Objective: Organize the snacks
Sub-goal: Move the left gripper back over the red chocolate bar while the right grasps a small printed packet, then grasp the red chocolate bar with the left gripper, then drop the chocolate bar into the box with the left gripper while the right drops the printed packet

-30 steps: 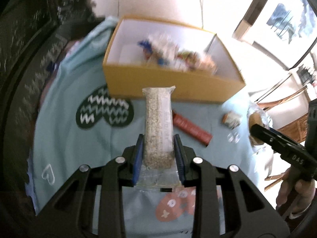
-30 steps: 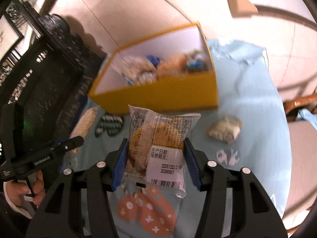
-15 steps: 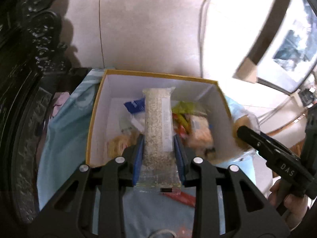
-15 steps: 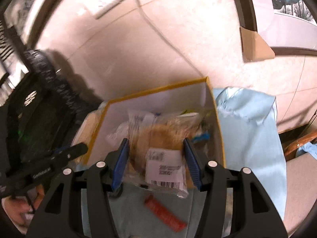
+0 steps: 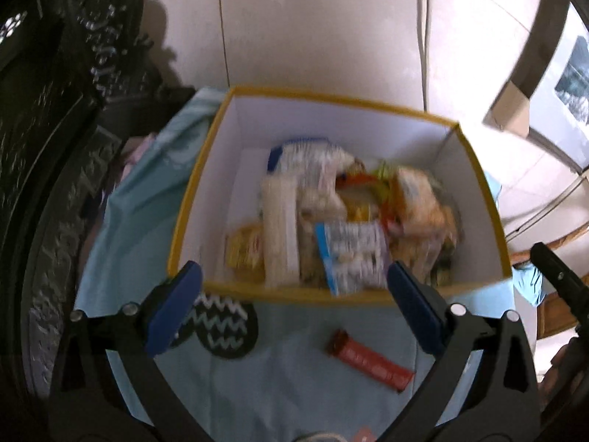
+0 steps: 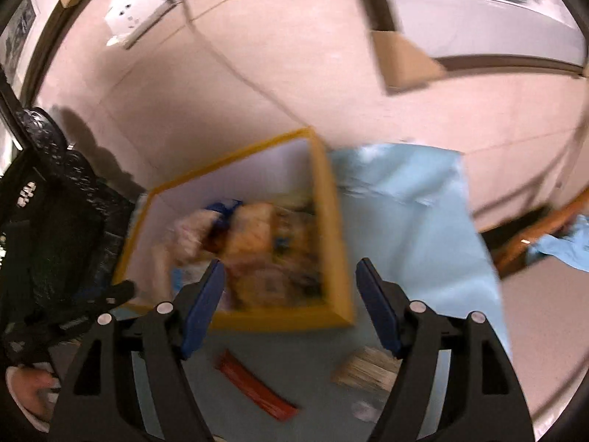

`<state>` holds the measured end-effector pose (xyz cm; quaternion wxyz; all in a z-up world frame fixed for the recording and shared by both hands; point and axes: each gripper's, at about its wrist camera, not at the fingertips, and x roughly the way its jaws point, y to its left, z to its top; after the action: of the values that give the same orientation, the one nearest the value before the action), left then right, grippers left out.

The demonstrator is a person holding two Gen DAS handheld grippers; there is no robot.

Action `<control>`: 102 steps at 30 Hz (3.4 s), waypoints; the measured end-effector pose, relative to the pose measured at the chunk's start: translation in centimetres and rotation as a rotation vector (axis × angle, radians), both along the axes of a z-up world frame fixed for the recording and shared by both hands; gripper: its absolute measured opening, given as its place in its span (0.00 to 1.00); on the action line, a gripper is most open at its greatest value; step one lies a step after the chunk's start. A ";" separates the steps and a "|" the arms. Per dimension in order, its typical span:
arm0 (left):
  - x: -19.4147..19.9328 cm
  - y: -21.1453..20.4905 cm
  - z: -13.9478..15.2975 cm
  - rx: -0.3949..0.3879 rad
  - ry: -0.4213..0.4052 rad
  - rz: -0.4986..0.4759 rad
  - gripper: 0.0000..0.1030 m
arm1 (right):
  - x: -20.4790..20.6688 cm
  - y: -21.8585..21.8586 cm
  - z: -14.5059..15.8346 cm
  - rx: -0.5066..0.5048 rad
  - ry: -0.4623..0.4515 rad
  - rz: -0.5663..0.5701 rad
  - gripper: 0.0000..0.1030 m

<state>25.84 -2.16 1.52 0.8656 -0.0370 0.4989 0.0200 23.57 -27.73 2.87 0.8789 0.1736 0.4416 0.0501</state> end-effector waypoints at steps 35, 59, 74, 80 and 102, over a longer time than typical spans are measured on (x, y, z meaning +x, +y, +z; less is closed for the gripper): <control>-2.9 -6.5 -16.2 -0.031 0.439 0.094 0.97 | -6.7 -0.8 -9.2 -0.084 0.244 0.085 0.35; -11.0 2.4 -3.6 -0.094 0.176 -0.106 0.23 | -7.6 2.8 -2.7 -0.043 0.132 0.209 0.35; -3.7 1.2 6.2 -0.095 -0.052 -0.105 0.23 | -1.7 5.4 5.2 -0.020 -0.053 0.256 0.36; 1.5 0.7 5.9 -0.091 -0.063 -0.087 0.23 | 3.8 6.4 4.8 -0.032 -0.078 0.220 0.36; 5.2 0.4 1.9 0.127 -0.033 0.016 0.97 | 6.5 6.9 0.2 -0.070 0.046 0.122 0.65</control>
<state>31.02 -1.79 3.42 0.8742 0.0138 0.4819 0.0580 30.05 -20.86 3.11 0.8693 0.1165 0.4730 0.0841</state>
